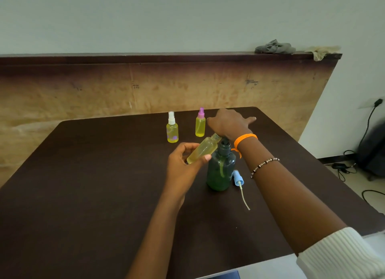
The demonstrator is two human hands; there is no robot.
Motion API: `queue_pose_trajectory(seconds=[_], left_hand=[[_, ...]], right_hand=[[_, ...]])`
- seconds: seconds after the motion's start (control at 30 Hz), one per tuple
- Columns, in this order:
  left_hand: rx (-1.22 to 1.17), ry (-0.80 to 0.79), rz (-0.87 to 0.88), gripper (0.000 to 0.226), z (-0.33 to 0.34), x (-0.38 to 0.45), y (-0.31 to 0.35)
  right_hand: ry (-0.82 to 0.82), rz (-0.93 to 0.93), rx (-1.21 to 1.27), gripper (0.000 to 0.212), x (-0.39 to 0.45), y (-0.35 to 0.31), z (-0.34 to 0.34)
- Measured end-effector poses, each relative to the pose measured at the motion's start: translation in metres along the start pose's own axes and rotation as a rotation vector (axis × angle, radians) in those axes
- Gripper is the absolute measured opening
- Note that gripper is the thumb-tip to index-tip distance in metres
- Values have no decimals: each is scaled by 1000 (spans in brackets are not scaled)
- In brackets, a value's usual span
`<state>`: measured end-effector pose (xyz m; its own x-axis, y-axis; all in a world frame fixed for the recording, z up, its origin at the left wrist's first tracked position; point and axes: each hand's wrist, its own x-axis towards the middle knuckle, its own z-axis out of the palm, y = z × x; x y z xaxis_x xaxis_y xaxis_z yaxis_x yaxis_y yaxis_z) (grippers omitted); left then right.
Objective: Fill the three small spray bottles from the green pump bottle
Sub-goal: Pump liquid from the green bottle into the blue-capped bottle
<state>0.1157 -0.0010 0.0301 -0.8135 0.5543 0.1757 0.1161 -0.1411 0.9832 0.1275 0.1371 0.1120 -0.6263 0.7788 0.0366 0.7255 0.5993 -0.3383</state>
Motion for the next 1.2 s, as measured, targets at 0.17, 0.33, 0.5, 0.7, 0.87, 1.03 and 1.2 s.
queue_pose_trajectory(seconds=[0.17,0.33,0.5,0.7,0.87,1.03,1.2], left_hand=[[-14,4,-19,23,2,-1,-6],[-35,0,-23,24,2,-3,-4],[-32,-13,-17,23,1,-2,-1],[-39,-3,-31,23,3,-2,-4],[-52,-11,-37,24,3,-4,-5],[-59,-48,-30,24,1,-2,0],[-48,-35,-38,26,2,0,-2]], right_hand=[[32,13,113,41,-3,6,5],[50,-1,101,41,-4,5,3],[48,-23,29,39,-5,1,1],[89,0,84,44,-4,6,3],[81,-1,91,43,-3,5,6],[11,17,55,46,-4,0,-1],[8,35,142,48,-3,2,2]])
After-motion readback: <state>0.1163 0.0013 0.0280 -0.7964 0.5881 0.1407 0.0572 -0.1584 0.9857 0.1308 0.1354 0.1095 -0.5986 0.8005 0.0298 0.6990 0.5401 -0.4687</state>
